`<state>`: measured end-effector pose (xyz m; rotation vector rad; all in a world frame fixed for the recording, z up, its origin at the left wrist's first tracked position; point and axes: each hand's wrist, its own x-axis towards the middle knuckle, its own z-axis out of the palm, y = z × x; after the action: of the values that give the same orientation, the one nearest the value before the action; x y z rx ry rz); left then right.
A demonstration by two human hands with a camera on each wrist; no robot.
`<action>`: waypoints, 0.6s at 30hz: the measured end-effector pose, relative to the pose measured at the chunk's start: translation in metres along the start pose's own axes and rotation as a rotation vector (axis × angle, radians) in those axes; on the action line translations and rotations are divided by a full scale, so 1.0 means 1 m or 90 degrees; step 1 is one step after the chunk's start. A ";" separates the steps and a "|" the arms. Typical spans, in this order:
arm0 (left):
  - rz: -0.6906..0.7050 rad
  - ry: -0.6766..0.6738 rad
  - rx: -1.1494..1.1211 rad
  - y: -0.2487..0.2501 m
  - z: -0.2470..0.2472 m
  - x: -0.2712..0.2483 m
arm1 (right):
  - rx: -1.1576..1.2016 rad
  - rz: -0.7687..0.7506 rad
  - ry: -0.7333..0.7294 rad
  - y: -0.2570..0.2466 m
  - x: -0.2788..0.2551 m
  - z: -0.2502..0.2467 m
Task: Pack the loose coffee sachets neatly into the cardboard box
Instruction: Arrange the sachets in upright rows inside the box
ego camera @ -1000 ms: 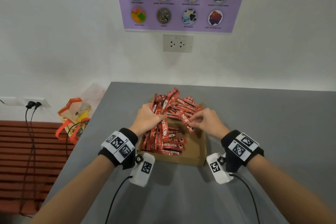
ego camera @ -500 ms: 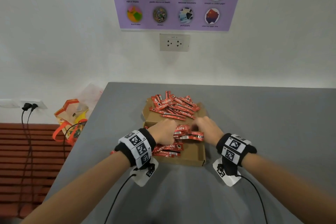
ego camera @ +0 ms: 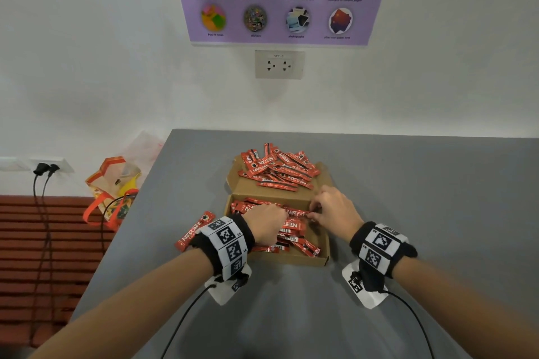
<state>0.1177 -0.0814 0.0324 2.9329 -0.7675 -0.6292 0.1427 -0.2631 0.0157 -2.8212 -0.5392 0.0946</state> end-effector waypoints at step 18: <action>-0.006 0.007 -0.002 0.005 0.003 -0.002 | -0.016 0.074 0.058 -0.007 0.002 0.005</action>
<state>0.1129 -0.0843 0.0315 2.9365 -0.7501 -0.6137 0.1418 -0.2550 0.0129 -2.8631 -0.3597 -0.0179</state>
